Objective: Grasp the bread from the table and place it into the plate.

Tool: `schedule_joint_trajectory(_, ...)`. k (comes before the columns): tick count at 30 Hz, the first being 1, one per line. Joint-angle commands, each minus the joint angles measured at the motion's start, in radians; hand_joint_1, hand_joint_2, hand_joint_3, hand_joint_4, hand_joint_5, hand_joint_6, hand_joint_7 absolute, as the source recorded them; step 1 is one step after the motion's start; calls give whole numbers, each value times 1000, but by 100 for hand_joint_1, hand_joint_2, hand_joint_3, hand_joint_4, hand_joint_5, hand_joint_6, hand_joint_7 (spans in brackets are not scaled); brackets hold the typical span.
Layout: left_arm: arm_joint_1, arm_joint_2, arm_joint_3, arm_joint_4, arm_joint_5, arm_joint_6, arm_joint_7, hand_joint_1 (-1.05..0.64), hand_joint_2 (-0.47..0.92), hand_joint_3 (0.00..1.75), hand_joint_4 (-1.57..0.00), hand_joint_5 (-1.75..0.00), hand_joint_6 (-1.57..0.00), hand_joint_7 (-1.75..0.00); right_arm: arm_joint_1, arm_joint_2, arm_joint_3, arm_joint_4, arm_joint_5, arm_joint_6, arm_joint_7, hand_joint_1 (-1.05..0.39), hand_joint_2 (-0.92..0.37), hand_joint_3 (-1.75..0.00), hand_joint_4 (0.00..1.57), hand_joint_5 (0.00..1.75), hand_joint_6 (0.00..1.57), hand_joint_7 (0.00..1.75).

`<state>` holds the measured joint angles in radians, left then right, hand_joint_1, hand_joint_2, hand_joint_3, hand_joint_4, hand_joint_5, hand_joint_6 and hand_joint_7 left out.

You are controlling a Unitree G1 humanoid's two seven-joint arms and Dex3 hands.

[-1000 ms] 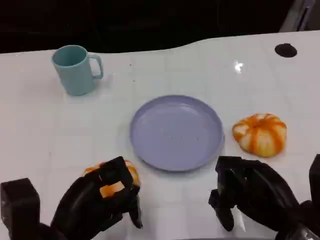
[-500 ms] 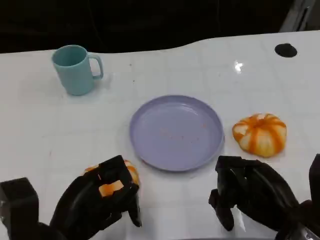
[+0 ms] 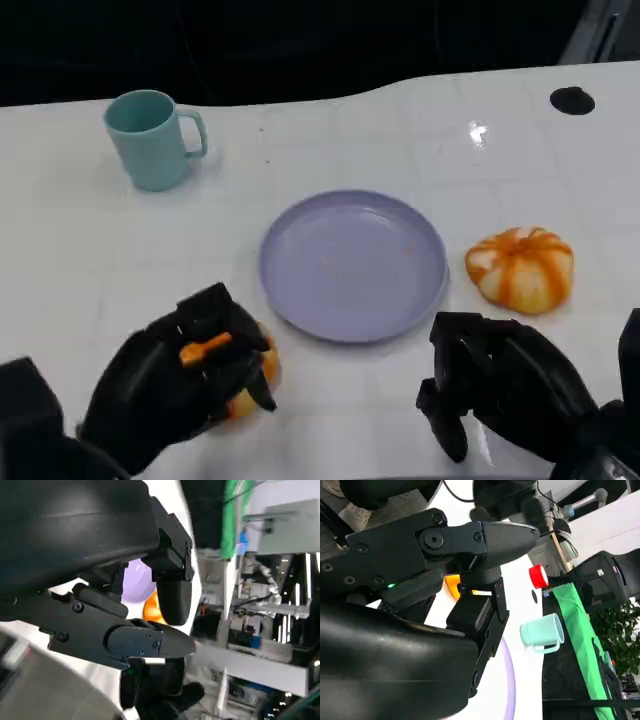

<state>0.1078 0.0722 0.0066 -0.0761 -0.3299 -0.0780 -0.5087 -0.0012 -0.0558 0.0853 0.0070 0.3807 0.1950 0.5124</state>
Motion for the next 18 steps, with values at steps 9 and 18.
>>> schedule_joint_trajectory(9, -8, 120, 9, 42, 553, -436, 251, -60, 92, 10, -6, -88, -31, -20, 2, -2, -2, -17, 2, -1, 2, -94, -92, -35, 129, 162, 112, 151)
schedule_joint_trajectory(18, 29, 224, -34, -137, 938, -263, 311, -71, 92, 10, -4, -75, -28, -9, 12, -6, 0, -31, -8, -2, -6, -94, -92, -35, 129, 162, 112, 153)
